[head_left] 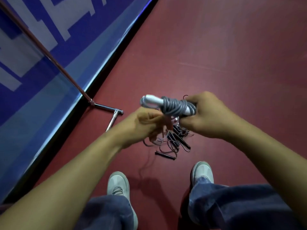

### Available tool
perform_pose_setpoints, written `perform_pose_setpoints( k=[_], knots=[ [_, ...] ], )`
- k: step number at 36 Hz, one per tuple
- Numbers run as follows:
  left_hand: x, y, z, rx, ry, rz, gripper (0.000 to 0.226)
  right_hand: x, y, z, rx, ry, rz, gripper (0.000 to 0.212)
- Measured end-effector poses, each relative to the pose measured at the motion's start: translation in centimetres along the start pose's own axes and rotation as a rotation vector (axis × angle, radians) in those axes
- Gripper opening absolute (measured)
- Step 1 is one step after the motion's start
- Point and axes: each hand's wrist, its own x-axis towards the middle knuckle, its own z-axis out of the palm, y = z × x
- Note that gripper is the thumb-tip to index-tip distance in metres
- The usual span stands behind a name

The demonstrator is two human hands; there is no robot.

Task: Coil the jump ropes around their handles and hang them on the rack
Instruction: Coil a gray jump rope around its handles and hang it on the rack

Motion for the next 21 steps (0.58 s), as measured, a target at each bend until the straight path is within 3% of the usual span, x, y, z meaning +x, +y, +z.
perform_pose_setpoints(
  k=[4,8,12,17,21],
  knots=[
    [0.0,0.4,2.7,0.057,-0.029,-0.142,0.042,1.3,1.6,0.5,-0.221,0.094,0.099,0.02],
    [-0.7,0.9,3.8,0.418,-0.027,-0.171,0.033,2.0,3.3,1.3,-0.432,0.083,0.199,0.012],
    [-1.7,2.0,4.0,0.607,-0.062,-0.243,0.035,1.9,4.7,2.6,-0.596,0.008,0.272,0.021],
    [-1.6,4.0,1.8,0.884,0.067,-0.026,0.028,1.0,4.7,4.1,-0.739,-0.156,0.205,0.014],
    [-0.5,4.4,-1.2,0.822,0.146,0.13,0.015,-0.2,3.0,4.2,-0.736,-0.216,-0.025,0.02]
  ],
)
